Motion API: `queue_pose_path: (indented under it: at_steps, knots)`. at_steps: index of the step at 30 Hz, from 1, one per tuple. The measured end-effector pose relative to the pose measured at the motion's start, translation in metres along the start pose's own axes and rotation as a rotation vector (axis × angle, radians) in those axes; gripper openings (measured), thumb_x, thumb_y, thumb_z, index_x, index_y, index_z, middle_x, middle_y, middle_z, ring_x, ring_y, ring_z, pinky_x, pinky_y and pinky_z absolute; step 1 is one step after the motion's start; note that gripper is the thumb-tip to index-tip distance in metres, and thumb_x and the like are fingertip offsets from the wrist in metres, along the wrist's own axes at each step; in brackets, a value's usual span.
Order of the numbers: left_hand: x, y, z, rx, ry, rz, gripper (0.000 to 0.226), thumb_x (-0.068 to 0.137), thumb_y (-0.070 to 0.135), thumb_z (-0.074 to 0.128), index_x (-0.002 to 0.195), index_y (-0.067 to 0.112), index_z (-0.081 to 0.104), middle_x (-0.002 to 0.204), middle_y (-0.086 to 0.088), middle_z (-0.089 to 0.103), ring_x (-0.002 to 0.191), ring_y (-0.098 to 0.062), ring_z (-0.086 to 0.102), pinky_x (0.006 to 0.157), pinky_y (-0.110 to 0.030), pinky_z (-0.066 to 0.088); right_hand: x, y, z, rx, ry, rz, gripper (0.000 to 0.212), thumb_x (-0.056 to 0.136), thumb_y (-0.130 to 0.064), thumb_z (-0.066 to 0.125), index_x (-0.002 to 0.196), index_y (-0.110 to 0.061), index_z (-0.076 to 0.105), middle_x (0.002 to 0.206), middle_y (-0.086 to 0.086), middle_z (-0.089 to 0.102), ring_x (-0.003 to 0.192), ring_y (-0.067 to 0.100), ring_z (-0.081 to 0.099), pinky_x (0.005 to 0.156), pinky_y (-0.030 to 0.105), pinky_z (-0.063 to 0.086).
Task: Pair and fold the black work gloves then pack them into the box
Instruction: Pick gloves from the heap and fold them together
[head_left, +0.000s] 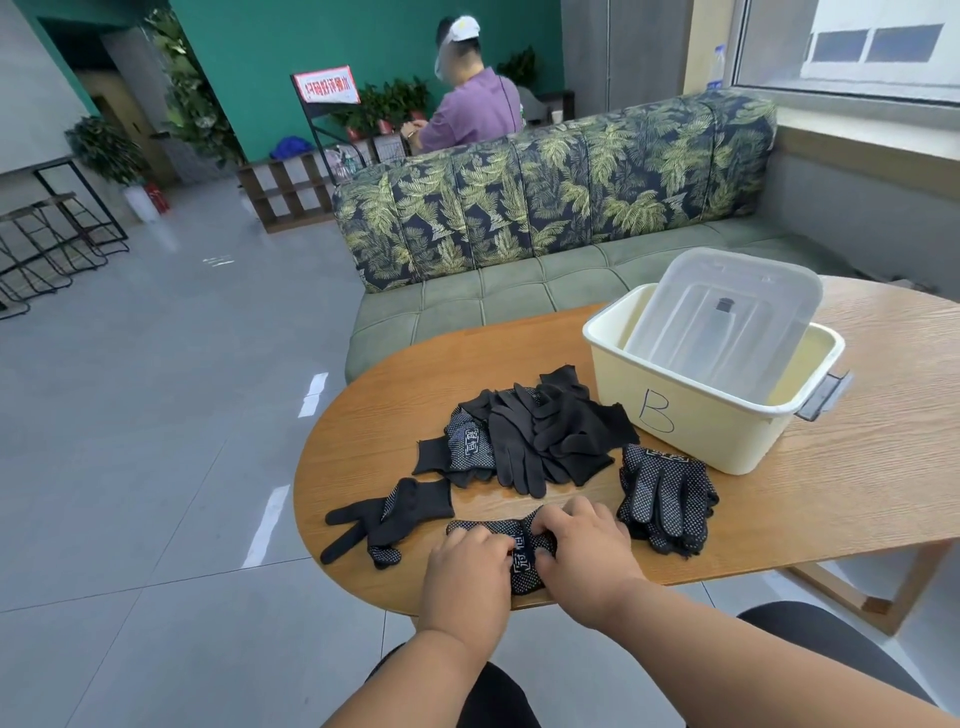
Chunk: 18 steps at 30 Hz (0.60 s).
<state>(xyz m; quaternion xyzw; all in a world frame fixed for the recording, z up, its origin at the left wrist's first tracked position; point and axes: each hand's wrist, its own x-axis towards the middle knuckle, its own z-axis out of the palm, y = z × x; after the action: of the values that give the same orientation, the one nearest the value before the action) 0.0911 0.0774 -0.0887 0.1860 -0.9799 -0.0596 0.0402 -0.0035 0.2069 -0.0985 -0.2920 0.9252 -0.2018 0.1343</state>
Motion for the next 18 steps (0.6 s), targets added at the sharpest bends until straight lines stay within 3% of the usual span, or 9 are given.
queue_pose_path:
  at_steps: [3, 6, 9, 11, 14, 18]
  knots:
    - [-0.002, 0.003, -0.002, 0.044, -0.033, 0.011, 0.043, 0.105, 0.036, 0.04, 0.147, 0.04, 0.047, 0.13, 0.011, 0.058, 0.126, -0.018, 0.047, 0.109, -0.037, 0.032, -0.002, 0.001, -0.003, 0.085, -0.012, 0.019, 0.034, 0.092, -0.037, 0.054, 0.126, -0.041, 0.056, 0.122, -0.004, 0.05, 0.122, 0.024, 0.044, 0.105, 0.039, 0.041]
    - [-0.012, 0.007, 0.001, 0.045, -0.055, 0.047, 0.057, 0.094, 0.052, 0.041, 0.151, 0.044, 0.037, 0.121, 0.009, 0.053, 0.121, -0.022, 0.043, 0.11, -0.041, 0.028, -0.003, -0.002, -0.008, 0.236, 0.001, 0.069, 0.034, 0.087, -0.029, 0.058, 0.118, -0.042, 0.058, 0.114, -0.009, 0.054, 0.111, 0.019, 0.055, 0.096, 0.038, 0.05]
    - [-0.019, 0.01, 0.014, 0.036, 0.005, 0.04, 0.065, 0.08, 0.071, 0.048, 0.14, 0.046, 0.049, 0.105, 0.006, 0.05, 0.114, -0.026, 0.044, 0.114, -0.051, 0.025, -0.006, -0.005, -0.015, 0.451, 0.011, 0.167, 0.029, 0.085, -0.02, 0.06, 0.105, -0.042, 0.059, 0.104, -0.015, 0.062, 0.093, 0.015, 0.067, 0.084, 0.041, 0.06]
    - [-0.023, 0.013, 0.024, 0.035, 0.078, 0.007, 0.063, 0.072, 0.078, 0.052, 0.126, 0.045, 0.059, 0.098, 0.005, 0.052, 0.114, -0.031, 0.048, 0.116, -0.061, 0.017, -0.007, -0.005, -0.015, 0.582, 0.006, 0.239, 0.029, 0.085, -0.014, 0.061, 0.101, -0.039, 0.061, 0.099, -0.014, 0.065, 0.086, 0.015, 0.07, 0.083, 0.041, 0.062]
    - [-0.027, 0.019, 0.03, -0.012, 0.09, -0.057, 0.057, 0.071, 0.078, 0.053, 0.118, 0.047, 0.059, 0.1, 0.006, 0.054, 0.122, -0.034, 0.049, 0.118, -0.064, 0.007, -0.01, -0.006, -0.015, 0.781, 0.032, 0.288, 0.032, 0.085, -0.005, 0.06, 0.099, -0.033, 0.066, 0.101, -0.005, 0.07, 0.088, 0.016, 0.07, 0.085, 0.04, 0.062]
    - [-0.027, 0.019, 0.032, -0.115, 0.132, -0.101, 0.028, 0.08, 0.064, 0.051, 0.102, 0.049, 0.055, 0.098, 0.018, 0.053, 0.124, -0.029, 0.055, 0.117, -0.058, 0.005, -0.019, -0.014, -0.022, 1.021, 0.02, 0.262, 0.031, 0.088, -0.002, 0.06, 0.106, -0.026, 0.068, 0.096, 0.001, 0.068, 0.081, 0.017, 0.065, 0.062, 0.025, 0.054]
